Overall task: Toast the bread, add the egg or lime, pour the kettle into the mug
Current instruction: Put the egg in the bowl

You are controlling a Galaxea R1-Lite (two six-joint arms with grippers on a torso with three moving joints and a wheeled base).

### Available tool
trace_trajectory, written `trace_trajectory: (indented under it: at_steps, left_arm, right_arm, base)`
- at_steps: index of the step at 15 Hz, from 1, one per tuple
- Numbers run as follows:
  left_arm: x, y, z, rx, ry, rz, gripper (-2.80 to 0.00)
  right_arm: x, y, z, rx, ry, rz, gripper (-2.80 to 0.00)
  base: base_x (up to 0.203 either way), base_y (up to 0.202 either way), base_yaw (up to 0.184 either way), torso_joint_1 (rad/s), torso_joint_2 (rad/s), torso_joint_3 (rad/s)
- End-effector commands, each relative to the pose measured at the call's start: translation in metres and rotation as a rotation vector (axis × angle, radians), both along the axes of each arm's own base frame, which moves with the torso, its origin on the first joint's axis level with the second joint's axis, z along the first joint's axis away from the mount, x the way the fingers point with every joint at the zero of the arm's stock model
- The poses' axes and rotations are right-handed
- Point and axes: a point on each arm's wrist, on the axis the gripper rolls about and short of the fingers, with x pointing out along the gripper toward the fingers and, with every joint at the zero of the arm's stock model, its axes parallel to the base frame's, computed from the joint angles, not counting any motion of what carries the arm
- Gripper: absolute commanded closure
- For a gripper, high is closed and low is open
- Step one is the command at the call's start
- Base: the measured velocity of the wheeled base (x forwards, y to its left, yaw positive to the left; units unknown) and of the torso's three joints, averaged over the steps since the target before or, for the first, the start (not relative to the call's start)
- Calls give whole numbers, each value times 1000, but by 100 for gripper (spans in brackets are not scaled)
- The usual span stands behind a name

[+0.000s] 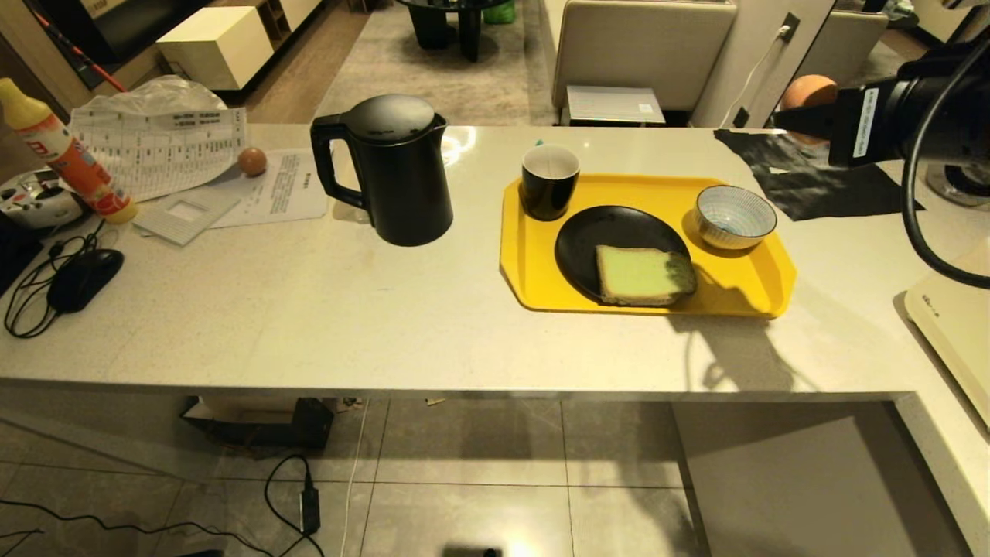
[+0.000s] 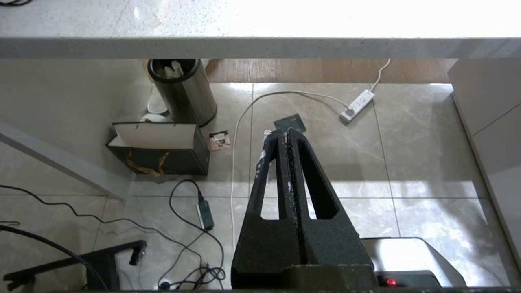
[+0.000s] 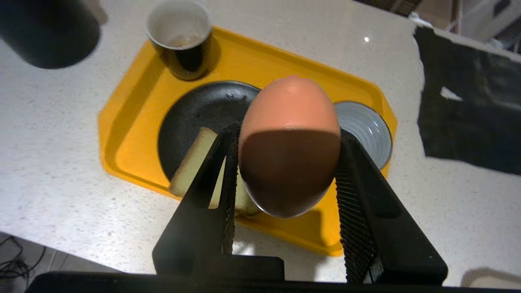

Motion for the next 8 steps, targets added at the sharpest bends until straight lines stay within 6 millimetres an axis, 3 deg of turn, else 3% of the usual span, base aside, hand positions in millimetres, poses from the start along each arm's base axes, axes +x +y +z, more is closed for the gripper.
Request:
trace_trajectory:
  at_steps: [1, 8]
  left_arm:
    - [0, 0, 0, 0, 0, 1, 0]
    - [0, 0, 0, 0, 0, 2, 0]
  right_arm:
    - [5, 3, -1, -9, 5, 13, 0]
    - [71, 37, -25, -24, 28, -89, 0]
  base:
    - [0, 0, 0, 0, 0, 0]
    - [0, 0, 0, 0, 0, 0]
